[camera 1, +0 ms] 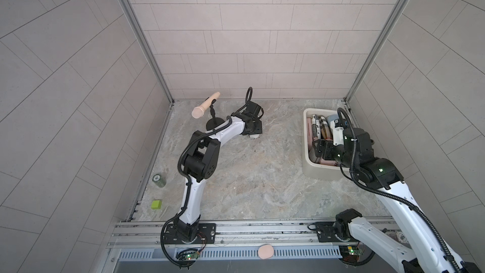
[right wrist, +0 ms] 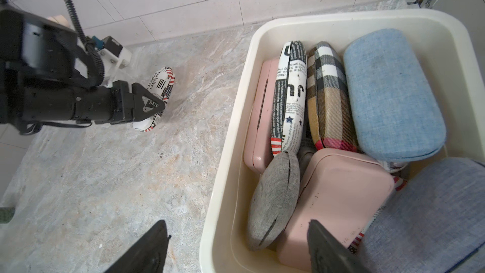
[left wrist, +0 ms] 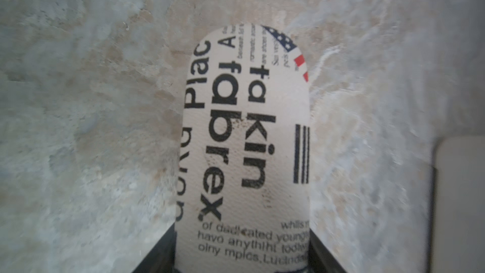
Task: Put the glasses cases into the storage boxes
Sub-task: Pick up the glasses case at the center of the board.
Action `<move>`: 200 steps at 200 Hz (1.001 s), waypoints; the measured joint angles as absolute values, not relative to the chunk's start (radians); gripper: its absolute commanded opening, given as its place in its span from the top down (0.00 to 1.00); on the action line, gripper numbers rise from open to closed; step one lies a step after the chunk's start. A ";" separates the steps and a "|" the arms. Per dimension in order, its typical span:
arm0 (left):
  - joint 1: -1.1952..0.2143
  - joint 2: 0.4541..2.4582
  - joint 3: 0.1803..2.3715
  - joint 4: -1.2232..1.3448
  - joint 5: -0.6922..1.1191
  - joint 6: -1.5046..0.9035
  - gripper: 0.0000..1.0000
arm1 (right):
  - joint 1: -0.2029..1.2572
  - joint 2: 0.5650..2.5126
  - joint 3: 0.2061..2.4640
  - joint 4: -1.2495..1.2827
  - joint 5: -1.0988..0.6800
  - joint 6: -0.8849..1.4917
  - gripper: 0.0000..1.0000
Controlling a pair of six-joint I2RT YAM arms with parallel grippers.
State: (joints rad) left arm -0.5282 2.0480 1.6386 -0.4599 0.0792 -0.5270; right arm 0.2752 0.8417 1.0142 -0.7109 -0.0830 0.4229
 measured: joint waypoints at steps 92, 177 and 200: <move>-0.649 1.441 1.097 -0.028 0.279 -0.541 0.49 | 0.390 0.917 1.033 -0.543 -0.139 0.596 0.19; -0.664 1.335 0.919 0.245 0.302 -0.613 0.49 | 0.590 1.132 1.181 -0.308 -0.150 0.685 0.24; -0.664 1.329 0.919 0.258 0.307 -0.617 0.49 | 0.606 1.221 1.236 -0.295 -0.146 0.685 0.24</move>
